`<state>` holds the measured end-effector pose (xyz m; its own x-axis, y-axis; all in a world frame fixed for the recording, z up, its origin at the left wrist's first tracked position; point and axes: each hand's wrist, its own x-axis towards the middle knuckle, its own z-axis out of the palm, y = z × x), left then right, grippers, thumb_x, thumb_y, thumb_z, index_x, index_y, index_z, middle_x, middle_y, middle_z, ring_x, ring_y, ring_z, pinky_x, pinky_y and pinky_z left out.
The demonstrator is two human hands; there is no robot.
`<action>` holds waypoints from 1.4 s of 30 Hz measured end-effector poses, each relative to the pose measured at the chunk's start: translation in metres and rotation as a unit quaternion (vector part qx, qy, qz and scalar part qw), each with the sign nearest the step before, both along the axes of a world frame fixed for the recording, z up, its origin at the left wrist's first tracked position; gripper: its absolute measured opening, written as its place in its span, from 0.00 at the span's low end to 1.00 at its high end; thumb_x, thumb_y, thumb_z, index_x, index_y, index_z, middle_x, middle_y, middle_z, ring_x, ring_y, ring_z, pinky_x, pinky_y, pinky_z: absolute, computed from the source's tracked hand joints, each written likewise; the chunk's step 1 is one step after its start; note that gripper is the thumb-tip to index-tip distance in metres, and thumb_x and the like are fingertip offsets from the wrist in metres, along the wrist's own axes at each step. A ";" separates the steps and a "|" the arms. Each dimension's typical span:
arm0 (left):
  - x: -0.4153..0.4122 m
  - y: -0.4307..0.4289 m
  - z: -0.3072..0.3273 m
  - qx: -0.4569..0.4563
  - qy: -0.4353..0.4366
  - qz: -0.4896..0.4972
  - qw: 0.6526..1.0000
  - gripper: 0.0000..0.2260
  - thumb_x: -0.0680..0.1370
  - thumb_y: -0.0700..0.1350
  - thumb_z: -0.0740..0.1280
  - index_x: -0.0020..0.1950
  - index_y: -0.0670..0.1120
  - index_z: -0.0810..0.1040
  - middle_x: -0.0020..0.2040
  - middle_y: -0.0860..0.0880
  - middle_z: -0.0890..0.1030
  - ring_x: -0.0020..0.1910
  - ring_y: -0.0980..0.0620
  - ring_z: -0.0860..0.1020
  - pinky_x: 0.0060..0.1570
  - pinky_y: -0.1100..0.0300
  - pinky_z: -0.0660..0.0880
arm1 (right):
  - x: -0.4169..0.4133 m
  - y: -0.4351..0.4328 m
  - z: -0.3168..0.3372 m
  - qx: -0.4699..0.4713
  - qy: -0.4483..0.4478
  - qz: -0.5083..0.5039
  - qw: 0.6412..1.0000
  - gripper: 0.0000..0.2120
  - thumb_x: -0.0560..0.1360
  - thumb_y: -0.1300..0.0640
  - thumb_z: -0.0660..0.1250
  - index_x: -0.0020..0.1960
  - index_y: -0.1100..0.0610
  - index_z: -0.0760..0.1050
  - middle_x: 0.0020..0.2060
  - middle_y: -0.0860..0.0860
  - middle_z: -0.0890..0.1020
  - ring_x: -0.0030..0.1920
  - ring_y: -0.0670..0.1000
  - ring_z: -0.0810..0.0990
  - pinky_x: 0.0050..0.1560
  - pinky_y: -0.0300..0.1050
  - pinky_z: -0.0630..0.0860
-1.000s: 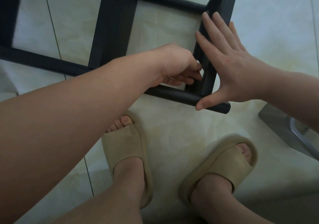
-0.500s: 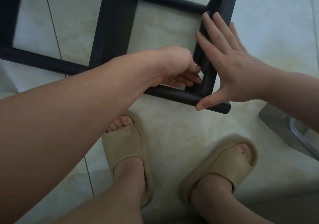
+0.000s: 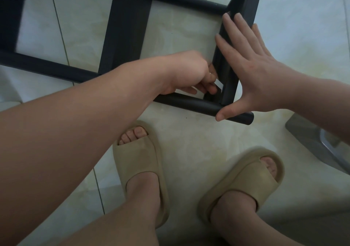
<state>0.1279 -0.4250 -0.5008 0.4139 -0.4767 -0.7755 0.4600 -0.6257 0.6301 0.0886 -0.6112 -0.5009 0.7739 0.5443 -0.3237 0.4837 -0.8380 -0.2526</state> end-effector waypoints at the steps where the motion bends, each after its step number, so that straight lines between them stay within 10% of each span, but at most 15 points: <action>1: 0.000 0.001 0.000 0.000 -0.004 -0.007 1.000 0.07 0.83 0.41 0.62 0.47 0.49 0.78 0.38 0.54 0.85 0.45 0.57 0.82 0.45 0.60 0.74 | 0.000 0.000 0.000 0.000 0.000 0.000 1.000 0.71 0.59 0.13 0.53 0.81 0.67 0.46 0.81 0.63 0.39 0.80 0.62 0.35 0.77 0.55 0.32; 15: 0.000 0.008 0.002 0.012 -0.047 -0.098 0.994 0.08 0.82 0.39 0.64 0.46 0.49 0.79 0.42 0.52 0.86 0.51 0.53 0.82 0.55 0.55 0.76 | 0.000 0.000 0.000 0.002 -0.004 0.002 1.000 0.71 0.60 0.13 0.51 0.81 0.67 0.46 0.81 0.63 0.40 0.80 0.62 0.35 0.77 0.55 0.32; 42: -0.005 0.018 0.003 0.137 -0.156 -0.216 0.954 0.04 0.79 0.45 0.66 0.47 0.50 0.80 0.46 0.50 0.82 0.45 0.51 0.78 0.43 0.56 0.75 | 0.001 -0.003 0.011 0.040 0.085 -0.022 0.995 0.67 0.59 0.14 0.53 0.83 0.58 0.44 0.82 0.54 0.38 0.80 0.50 0.30 0.77 0.46 0.32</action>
